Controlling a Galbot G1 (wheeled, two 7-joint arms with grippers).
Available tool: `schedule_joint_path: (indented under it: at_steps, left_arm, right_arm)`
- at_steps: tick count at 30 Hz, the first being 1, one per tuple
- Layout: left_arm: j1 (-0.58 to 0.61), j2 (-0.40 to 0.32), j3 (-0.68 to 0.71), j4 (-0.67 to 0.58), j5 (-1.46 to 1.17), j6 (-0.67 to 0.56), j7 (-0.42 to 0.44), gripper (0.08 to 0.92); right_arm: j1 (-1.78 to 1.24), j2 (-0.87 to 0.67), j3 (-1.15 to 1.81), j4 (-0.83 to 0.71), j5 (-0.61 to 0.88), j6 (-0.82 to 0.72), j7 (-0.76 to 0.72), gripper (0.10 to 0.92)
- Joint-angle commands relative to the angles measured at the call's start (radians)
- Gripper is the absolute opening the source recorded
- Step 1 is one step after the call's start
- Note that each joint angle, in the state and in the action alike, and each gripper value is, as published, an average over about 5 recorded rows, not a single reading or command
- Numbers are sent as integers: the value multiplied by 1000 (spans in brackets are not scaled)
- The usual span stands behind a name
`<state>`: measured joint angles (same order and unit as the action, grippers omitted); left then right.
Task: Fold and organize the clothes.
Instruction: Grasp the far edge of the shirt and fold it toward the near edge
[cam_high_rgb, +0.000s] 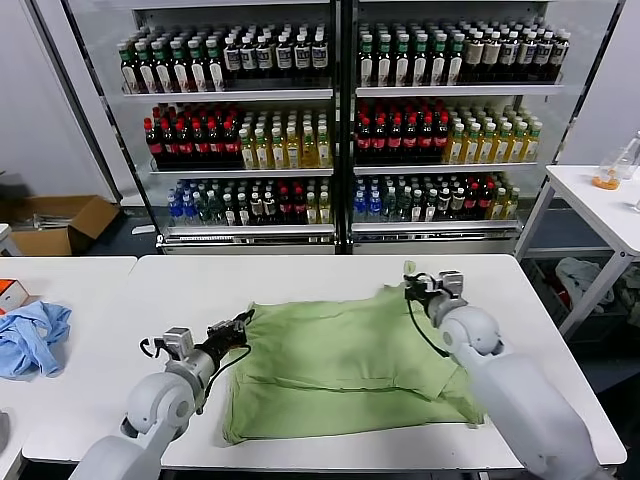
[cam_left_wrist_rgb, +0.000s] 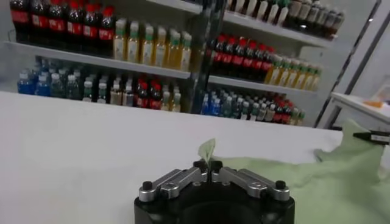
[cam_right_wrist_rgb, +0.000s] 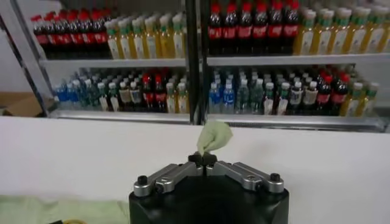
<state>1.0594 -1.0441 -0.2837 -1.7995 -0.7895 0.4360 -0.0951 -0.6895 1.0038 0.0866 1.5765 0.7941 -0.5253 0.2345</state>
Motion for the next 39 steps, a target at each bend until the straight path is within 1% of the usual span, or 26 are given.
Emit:
schedule_joint_path:
  at_steps: [1, 6, 10, 15, 23, 31, 33, 35, 37, 39]
  left_arm:
    - [145, 25, -73, -159, -31, -3, 8, 92]
    - [224, 38, -109, -213, -38, 6, 15, 92]
    - [279, 42, -127, -247, -34, 12, 21, 92]
    - [320, 45, -134, -266, 4, 27, 27, 92]
    - [361, 41, -125, -266, 93, 40, 12, 92]
    - [350, 33, -113, -224, 153, 49, 16, 92]
    - [347, 28, -107, -214, 185, 49, 19, 93]
    - [349, 20, -102, -213, 216, 47, 13, 106]
    - [358, 6, -99, -225, 250, 35, -15, 145]
    - [375, -18, -99, -258, 291, 11, -65, 194]
  right_arm:
    - [-285, -119, 203, 328, 25, -1, 3, 105]
    - [-474, -138, 330, 456, 26, -7, 3, 105]
    - [-579, -139, 410, 515, 24, -17, 9, 105]
    - [-682, -121, 455, 566, 22, -44, 30, 105]
    - [-755, -91, 462, 580, -16, -54, 54, 105]
    - [-740, -65, 407, 537, -58, -55, 68, 105]
    - [-732, -60, 390, 530, -75, -55, 67, 114]
    - [-727, -55, 379, 531, -94, -55, 64, 148]
    - [-730, -53, 375, 543, -105, -54, 59, 196]
    - [-737, -52, 376, 559, -105, -54, 57, 256]
